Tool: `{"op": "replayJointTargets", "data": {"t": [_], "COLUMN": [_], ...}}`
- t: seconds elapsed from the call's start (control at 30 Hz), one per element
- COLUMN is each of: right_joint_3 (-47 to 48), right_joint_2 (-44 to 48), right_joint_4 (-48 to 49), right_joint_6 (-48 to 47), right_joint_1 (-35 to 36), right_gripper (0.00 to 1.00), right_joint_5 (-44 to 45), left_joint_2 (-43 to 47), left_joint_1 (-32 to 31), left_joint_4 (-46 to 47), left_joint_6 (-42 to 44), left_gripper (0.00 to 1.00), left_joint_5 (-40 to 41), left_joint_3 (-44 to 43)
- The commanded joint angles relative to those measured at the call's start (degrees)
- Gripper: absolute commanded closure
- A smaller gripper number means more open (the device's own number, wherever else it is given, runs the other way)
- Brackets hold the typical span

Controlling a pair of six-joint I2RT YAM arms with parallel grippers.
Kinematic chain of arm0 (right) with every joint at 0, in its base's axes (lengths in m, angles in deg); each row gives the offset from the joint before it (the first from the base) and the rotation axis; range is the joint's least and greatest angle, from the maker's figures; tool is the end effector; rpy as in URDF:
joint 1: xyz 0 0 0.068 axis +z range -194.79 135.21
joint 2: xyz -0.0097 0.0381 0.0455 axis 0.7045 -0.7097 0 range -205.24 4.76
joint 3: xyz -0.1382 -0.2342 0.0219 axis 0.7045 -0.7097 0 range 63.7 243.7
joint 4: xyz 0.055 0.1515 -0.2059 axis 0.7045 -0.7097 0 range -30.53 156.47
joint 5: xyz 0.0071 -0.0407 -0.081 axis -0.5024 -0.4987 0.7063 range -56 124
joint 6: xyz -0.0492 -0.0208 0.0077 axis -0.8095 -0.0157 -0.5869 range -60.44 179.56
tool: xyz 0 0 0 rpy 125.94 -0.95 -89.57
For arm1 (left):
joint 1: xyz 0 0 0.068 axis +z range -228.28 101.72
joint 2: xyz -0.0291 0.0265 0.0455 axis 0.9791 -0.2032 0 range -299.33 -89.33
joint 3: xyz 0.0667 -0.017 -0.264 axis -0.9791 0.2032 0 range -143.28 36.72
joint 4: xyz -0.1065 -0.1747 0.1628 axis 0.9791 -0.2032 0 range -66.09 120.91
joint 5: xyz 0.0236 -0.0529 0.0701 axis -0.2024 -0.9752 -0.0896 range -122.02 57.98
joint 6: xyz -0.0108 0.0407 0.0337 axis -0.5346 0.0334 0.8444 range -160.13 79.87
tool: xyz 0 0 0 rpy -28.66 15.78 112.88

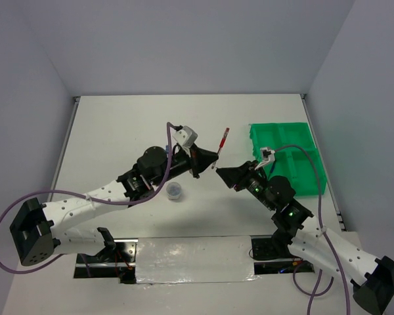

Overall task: Sort the stationery into containers
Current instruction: Close the pen cap on the pen, then place the pen in the storage box.

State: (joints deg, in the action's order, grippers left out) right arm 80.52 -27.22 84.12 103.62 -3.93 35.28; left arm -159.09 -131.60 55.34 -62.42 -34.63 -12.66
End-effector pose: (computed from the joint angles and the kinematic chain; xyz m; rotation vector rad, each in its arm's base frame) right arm 0.1199 0.1025 0.2518 0.0650 1.6442 1.1464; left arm 0.1711 -0.2324 0.3399 0.4660 1.5319 -1.0818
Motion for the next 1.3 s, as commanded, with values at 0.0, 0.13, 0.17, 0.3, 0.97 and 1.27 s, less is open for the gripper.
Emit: {"op": "replayJointTargets", "data": {"t": [0.0,0.13,0.17,0.3,0.97,1.27], "right_joint_3": [6.4,10.2,12.4,19.1,39.3,39.3], "right_joint_2": [1.2,5.2,6.6,14.7,24.3,24.3], "right_joint_4": [-9.1,-15.9,-21.4,-38.7,-68.7,-68.0], "right_joint_6": [-3.6,-5.1,-5.1,-2.3,-4.4,-6.1], "right_joint_1": [-0.9,-1.8,-1.8,-1.8,-1.8,-1.8], "right_gripper": [0.55,0.52,0.52,0.5,0.14,0.14], "right_joint_5": [-0.1,4.6,9.8,25.7,41.9,39.4], "left_joint_2": [0.0,-3.4,-4.5,-13.2,-57.8,-63.4], "left_joint_1": [0.1,0.0,0.0,-0.6,-5.7,-5.6], "left_joint_4": [9.1,7.7,6.4,5.9,10.3,10.2], "left_joint_6": [0.8,-0.9,-1.4,-8.5,-9.4,-9.9], "left_gripper": [1.0,1.0,1.0,1.0,1.0,1.0], "left_joint_5": [0.7,2.3,2.3,5.7,-3.8,-2.1], "left_joint_3": [1.0,-0.4,-2.7,-10.3,-50.3,-52.9]}}
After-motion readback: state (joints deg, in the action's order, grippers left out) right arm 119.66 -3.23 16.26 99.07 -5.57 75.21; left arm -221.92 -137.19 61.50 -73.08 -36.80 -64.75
